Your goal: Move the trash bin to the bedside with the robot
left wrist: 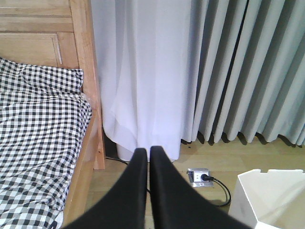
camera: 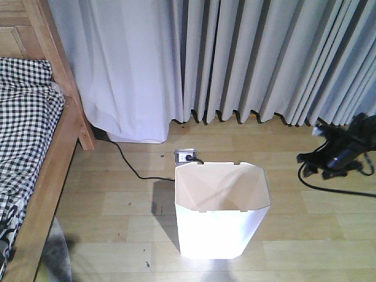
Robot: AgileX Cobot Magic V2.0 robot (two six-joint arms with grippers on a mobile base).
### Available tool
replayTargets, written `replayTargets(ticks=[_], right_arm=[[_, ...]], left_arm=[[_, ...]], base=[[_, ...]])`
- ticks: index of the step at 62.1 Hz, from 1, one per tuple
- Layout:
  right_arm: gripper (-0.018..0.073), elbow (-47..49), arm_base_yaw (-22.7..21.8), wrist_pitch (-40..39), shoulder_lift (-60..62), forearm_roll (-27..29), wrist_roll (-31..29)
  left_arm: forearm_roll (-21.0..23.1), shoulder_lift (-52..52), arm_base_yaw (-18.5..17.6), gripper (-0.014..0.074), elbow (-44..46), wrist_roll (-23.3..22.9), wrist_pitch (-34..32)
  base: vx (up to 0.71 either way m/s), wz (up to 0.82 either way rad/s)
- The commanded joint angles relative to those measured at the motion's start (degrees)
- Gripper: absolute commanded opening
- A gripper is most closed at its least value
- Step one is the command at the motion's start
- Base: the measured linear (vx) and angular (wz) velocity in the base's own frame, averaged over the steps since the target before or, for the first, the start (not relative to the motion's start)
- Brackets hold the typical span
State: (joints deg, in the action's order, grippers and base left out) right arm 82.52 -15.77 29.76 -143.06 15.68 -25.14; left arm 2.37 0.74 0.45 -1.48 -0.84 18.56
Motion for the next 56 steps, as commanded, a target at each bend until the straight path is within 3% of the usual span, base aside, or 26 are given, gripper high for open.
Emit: replayTargets(ticks=[1, 17, 34, 47, 56], right_arm=[[0.0413, -7.2, -0.1, -7.5, 11.5, -0.4, -3.0], [0.0413, -26.6, -0.1, -14.2, 40.5, -0.6, -9.2], [0.0413, -34.0, -0.1, -13.8, 71.3, 0.1, -10.0], [0.0413, -40.3, 0.0, -18.7, 92.5, 6.3, -9.9], [0.0413, -47.8, 6.2, -24.4, 102.6, 9.1, -10.6]], left_arm=[[0.2, 0.8, 0.0, -0.0006, -0.7, -0.6, -4.7], [0.2, 0.8, 0.0, -0.0006, -0.7, -0.6, -4.7], [0.2, 0.8, 0.0, -0.0006, -0.7, -0.6, -4.7], [0.2, 0.8, 0.0, -0.0006, -0.7, -0.6, -4.7], [0.2, 0.8, 0.0, -0.0006, -0.7, -0.6, -4.7]], base=[[0.00, 0.00], [0.00, 0.00], [0.00, 0.00], [0.00, 0.00], [0.00, 0.01]])
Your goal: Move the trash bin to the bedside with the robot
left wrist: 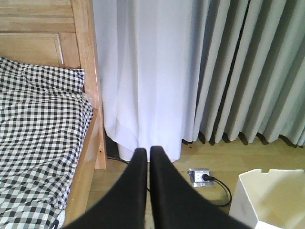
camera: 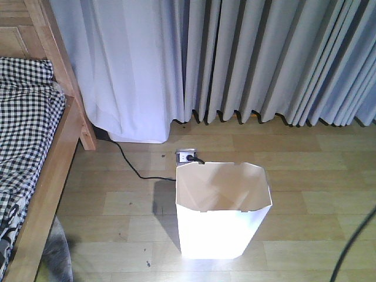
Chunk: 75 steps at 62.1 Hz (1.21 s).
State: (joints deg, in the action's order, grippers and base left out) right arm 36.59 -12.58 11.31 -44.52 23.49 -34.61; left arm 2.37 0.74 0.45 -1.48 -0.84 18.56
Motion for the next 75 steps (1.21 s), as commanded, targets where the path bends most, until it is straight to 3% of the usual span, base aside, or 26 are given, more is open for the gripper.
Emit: replayTargets(ticks=[1, 13, 23, 33, 62, 69, 75], right_arm=[[0.0413, -2.7, 3.7, -6.0, 4.7, 1.3, -1.3], [0.0413, -11.3, 10.1, -0.8, 15.5, 4.5, 0.2], [0.0413, -19.9, 10.3, -6.2, 23.8, 6.1, 2.1], [0.0413, -23.9, 10.3, -6.0, 29.1, 9.5, 2.6], [0.0407, -25.3, 10.3, -6.7, 29.3, 12.8, 2.6], [0.0307, -25.3, 10.3, -6.8, 29.3, 12.8, 2.6], [0.0118, -25.3, 10.3, -7.4, 29.3, 12.6, 2.6]], left_arm=[[0.2, 0.8, 0.0, -0.0006, -0.7, -0.6, -4.7], [0.2, 0.8, 0.0, -0.0006, -0.7, -0.6, -4.7], [0.2, 0.8, 0.0, -0.0006, -0.7, -0.6, -4.7], [0.2, 0.8, 0.0, -0.0006, -0.7, -0.6, -4.7], [0.2, 0.8, 0.0, -0.0006, -0.7, -0.6, -4.7], [0.2, 0.8, 0.0, -0.0006, -0.7, -0.6, -4.7], [0.2, 0.8, 0.0, -0.0006, -0.7, -0.6, -4.7]], base=[[0.00, 0.01], [0.00, 0.00], [0.00, 0.00], [0.00, 0.00], [0.00, 0.00], [0.00, 0.00], [0.00, 0.00]])
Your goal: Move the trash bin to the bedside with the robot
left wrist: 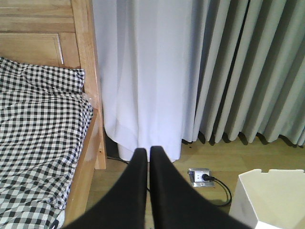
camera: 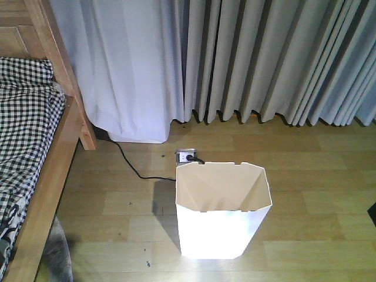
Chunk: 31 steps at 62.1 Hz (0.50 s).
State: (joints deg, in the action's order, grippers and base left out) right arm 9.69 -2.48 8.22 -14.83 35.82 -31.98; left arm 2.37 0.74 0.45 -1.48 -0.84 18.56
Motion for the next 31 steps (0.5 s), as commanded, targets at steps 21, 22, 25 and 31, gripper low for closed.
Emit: replayTargets(ticks=[21, 22, 25, 31], right_arm=[[-0.0010, 1.6, 0.2, -4.3, -0.4, 0.4, 0.0], [-0.0010, 1.6, 0.2, -4.3, -0.4, 0.4, 0.0], [-0.0010, 1.6, 0.2, -4.3, -0.4, 0.4, 0.0], [-0.0010, 1.6, 0.2, -4.3, -0.4, 0.3, 0.0]], left_arm=[[0.2, 0.8, 0.0, -0.0006, -0.7, -0.6, -4.7], [0.2, 0.8, 0.0, -0.0006, -0.7, -0.6, -4.7], [0.2, 0.8, 0.0, -0.0006, -0.7, -0.6, -4.7], [0.2, 0.8, 0.0, -0.0006, -0.7, -0.6, -4.7]], base=[[0.00, 0.00], [0.00, 0.00], [0.00, 0.00], [0.00, 0.00]])
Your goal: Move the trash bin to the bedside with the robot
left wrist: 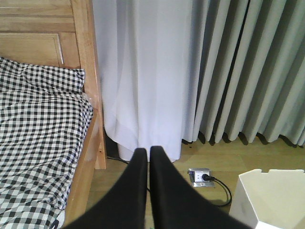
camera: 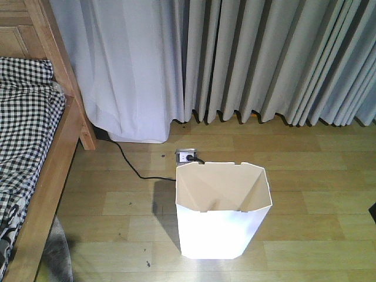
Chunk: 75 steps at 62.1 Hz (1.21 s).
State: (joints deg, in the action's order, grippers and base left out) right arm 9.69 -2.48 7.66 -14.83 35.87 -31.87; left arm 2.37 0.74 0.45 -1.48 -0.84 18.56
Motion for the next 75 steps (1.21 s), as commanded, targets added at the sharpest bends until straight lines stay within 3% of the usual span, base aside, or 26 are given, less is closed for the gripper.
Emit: replayTargets(ticks=[1, 8, 15, 29, 36, 75], right_arm=[[-0.0010, 1.6, 0.2, -3.7, -0.4, 0.2, -0.1], [-0.0009, 1.1, 0.2, -4.0, -0.3, -0.2, -0.1], [-0.0009, -1.5, 0.2, -4.5, 2.3, -7.4, 2.6], [-0.0009, -8.8, 0.2, -8.7, 13.0, -31.2, 28.0], [-0.0009, -11.8, 0.0, -7.7, 16.4, -36.4, 35.4], [-0.0009, -11.7, -0.2, -6.5, 16.3, -36.2, 28.9]], left_arm=[[0.2, 0.8, 0.0, -0.0006, -0.7, -0.6, -4.7], [0.2, 0.8, 0.0, -0.0006, -0.7, -0.6, -4.7], [0.2, 0.8, 0.0, -0.0006, -0.7, -0.6, -4.7], [0.2, 0.8, 0.0, -0.0006, -0.7, -0.6, -4.7], [0.2, 0.8, 0.0, -0.0006, -0.7, -0.6, -4.7], [0.2, 0.8, 0.0, -0.0006, -0.7, -0.6, -4.7]], base=[[0.00, 0.00], [0.00, 0.00], [0.00, 0.00], [0.00, 0.00], [0.00, 0.00], [0.00, 0.00]])
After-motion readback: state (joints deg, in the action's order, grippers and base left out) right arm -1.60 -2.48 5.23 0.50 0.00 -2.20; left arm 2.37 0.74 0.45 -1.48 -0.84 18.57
